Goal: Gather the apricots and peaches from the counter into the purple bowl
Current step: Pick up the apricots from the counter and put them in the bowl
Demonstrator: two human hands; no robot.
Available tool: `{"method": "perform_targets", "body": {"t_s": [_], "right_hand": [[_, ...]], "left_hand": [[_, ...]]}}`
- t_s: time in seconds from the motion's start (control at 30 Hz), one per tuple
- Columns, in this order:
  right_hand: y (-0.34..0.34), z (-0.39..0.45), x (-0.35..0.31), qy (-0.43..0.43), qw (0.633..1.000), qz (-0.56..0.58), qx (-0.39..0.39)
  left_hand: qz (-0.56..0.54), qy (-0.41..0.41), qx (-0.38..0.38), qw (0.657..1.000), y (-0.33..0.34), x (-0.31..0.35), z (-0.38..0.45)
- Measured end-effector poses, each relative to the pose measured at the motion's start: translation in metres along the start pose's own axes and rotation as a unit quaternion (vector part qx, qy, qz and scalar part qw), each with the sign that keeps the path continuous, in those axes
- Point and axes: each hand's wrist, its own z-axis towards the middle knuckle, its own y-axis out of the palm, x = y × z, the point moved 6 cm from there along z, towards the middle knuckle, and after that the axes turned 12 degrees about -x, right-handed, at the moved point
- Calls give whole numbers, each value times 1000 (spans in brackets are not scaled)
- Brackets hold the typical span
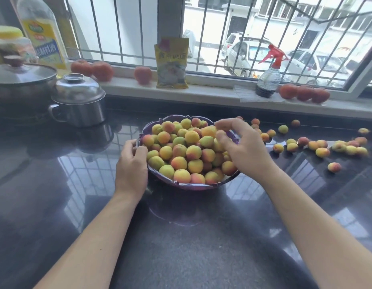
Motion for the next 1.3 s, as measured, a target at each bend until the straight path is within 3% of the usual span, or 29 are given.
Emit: {"method": "perform_targets", "body": {"t_s": [0.07,0.17,0.3,0.57,0.7,0.8,0.9,1.03,1.17,1.3], "right_hand": [[-18,-6,19,30,996,31,81],[-40,-20,74,124,979,-71,143],[-46,-36,151,269,926,-259,59],[-47,-13,181,322,913,-246,32],[-47,-15,170,279,919,-273,61],[-42,-15,163,221,940,-259,37],[-43,-16,156,216,948,-229,36],[-51,-22,142,199,963,-141,115],[-67,-20,101,121,970,-79,198],[-56,-3,38,42,991,27,121]], "left_hand": [[0,2,3,1000,-1,-1,0],[10,1,13,1000,-3,-2,0],[2,2,20,1000,-1,-2,1],[-11,7,22,1000,-1,-4,3],[-13,6,19,1000,-2,-8,7],[-14,6,19,1000,-2,-10,9],[-11,4,23,1000,-5,-13,11],[-9,7,22,1000,-4,-13,11],[-18,11,15,1000,-2,-11,10],[-20,17,17,1000,-1,-7,7]]}}
